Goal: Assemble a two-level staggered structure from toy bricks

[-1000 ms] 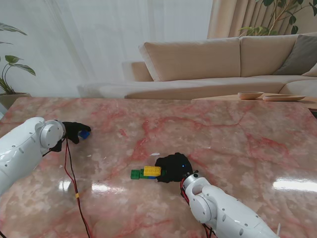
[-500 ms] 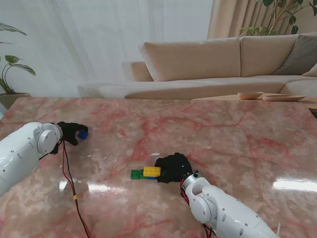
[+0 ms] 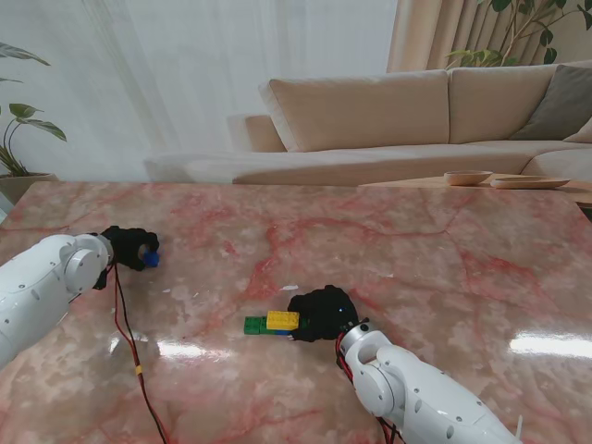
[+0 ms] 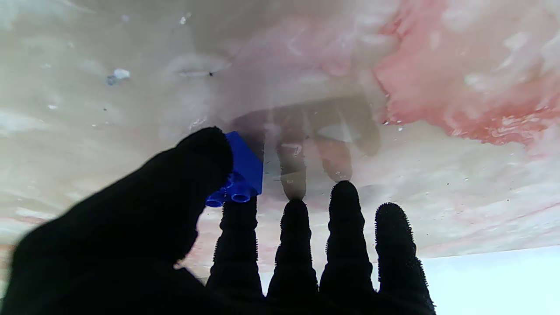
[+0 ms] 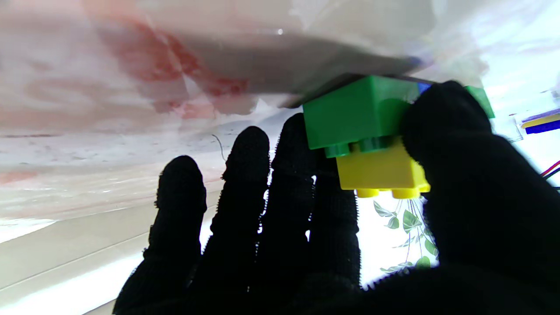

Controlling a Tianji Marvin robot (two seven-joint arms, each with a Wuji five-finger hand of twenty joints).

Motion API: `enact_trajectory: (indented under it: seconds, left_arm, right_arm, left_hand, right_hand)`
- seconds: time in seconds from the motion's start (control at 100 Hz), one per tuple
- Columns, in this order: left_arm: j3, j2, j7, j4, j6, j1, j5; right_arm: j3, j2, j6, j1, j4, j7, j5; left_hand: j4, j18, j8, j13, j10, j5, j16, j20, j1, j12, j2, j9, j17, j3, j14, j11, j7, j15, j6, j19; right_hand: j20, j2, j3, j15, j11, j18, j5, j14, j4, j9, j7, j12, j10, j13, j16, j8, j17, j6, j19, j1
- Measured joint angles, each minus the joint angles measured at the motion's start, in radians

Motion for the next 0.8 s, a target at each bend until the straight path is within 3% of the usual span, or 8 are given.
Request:
enact_trajectory:
  seconds: [0.28, 0.56, 0.58, 0.59, 0.62, 0.69, 0.8]
  left_arm:
    - [-0.022, 0.000, 0.003, -0.010, 0.007, 0.014, -0.002]
    - [0.026, 0.000, 0.037, 0.007, 0.004, -0.001, -0.016]
    - [0.026, 0.000, 0.040, 0.008, 0.002, -0.001, -0.017]
    - [0.026, -0.001, 0.041, 0.009, 0.002, -0.001, -0.017]
    - [0.025, -0.001, 0.046, 0.011, 0.001, -0.001, -0.017]
    - [0.012, -0.003, 0.050, 0.011, 0.001, 0.005, -0.017]
    - [-0.029, -0.006, 0.054, 0.000, 0.002, 0.026, -0.006]
  right_arm:
    - [-0.004, -0.001, 0.000, 0.003, 0.002, -0.002, 0.003]
    - [-0.006, -0.002, -0.002, 0.006, 0.008, -0.005, 0.003]
    - [-0.006, -0.002, -0.002, 0.006, 0.008, -0.006, 0.003]
    - [-0.006, -0.003, -0.003, 0.007, 0.008, -0.006, 0.004]
    - [-0.006, -0.003, -0.003, 0.007, 0.009, -0.007, 0.004]
    - [-0.007, -0.003, -0.004, 0.008, 0.010, -0.007, 0.004]
    - [-0.007, -0.003, -0.004, 0.009, 0.011, -0.008, 0.005]
  left_hand:
    - [0.000, 0.001, -0.001, -0.001, 0.000, 0.062, -0.006, 0.000, -0.033, -0.011, -0.033, 0.015, 0.000, -0.042, 0.006, 0.000, 0.034, -0.006, 0.000, 0.000]
    - [0.000, 0.008, -0.001, 0.022, 0.020, 0.105, -0.001, 0.000, -0.023, 0.005, -0.053, 0.024, 0.000, -0.042, 0.028, 0.026, 0.071, 0.008, 0.001, 0.000]
    - [-0.011, 0.009, -0.001, 0.022, 0.020, 0.107, -0.001, 0.000, -0.024, 0.005, -0.054, 0.026, 0.000, -0.042, 0.029, 0.026, 0.074, 0.011, 0.001, 0.000]
    - [-0.034, 0.009, -0.003, 0.023, 0.020, 0.115, -0.001, 0.000, -0.011, 0.005, -0.057, 0.027, 0.000, -0.042, 0.029, 0.026, 0.074, 0.011, 0.001, 0.000]
    - [-0.043, 0.009, -0.014, 0.025, 0.020, 0.125, -0.001, 0.000, 0.002, 0.005, -0.065, 0.029, 0.000, -0.055, 0.029, 0.026, 0.084, 0.012, 0.001, 0.000]
    - [-0.058, 0.010, -0.055, 0.026, 0.018, 0.138, 0.001, 0.000, 0.040, -0.010, -0.066, 0.041, 0.000, -0.088, 0.029, 0.023, 0.091, 0.012, 0.001, 0.006]
    - [-0.060, 0.010, -0.100, 0.026, 0.017, 0.166, -0.013, 0.000, 0.058, -0.014, -0.071, 0.062, 0.000, -0.132, 0.031, 0.010, 0.100, 0.012, 0.001, 0.009]
  right_hand:
    - [0.000, 0.000, 0.000, 0.000, 0.000, 0.000, 0.000, 0.000, 0.000, 0.000, 0.000, 0.000, 0.000, 0.000, 0.000, 0.000, 0.000, 0.000, 0.000, 0.000]
    - [0.000, 0.000, 0.000, 0.000, 0.000, 0.000, 0.000, 0.000, 0.000, 0.000, 0.000, 0.000, 0.000, 0.000, 0.000, 0.000, 0.000, 0.000, 0.000, 0.000]
    - [0.000, 0.000, 0.000, 0.000, 0.000, 0.000, 0.000, 0.000, 0.000, 0.000, 0.000, 0.000, 0.000, 0.000, 0.000, 0.000, 0.000, 0.000, 0.000, 0.000]
    - [0.000, 0.000, 0.000, 0.000, 0.000, 0.000, 0.000, 0.000, 0.000, 0.000, 0.000, 0.000, 0.000, 0.000, 0.000, 0.000, 0.000, 0.000, 0.000, 0.000]
    - [0.000, 0.000, 0.000, 0.000, 0.000, 0.000, 0.000, 0.000, 0.000, 0.000, 0.000, 0.000, 0.000, 0.000, 0.000, 0.000, 0.000, 0.000, 0.000, 0.000]
    - [0.000, 0.000, 0.000, 0.000, 0.000, 0.000, 0.000, 0.000, 0.000, 0.001, 0.000, 0.000, 0.000, 0.000, 0.000, 0.000, 0.000, 0.000, 0.000, 0.000]
    - [0.000, 0.000, 0.000, 0.000, 0.000, 0.000, 0.000, 0.000, 0.000, 0.001, 0.000, 0.000, 0.000, 0.000, 0.000, 0.000, 0.000, 0.000, 0.000, 0.000]
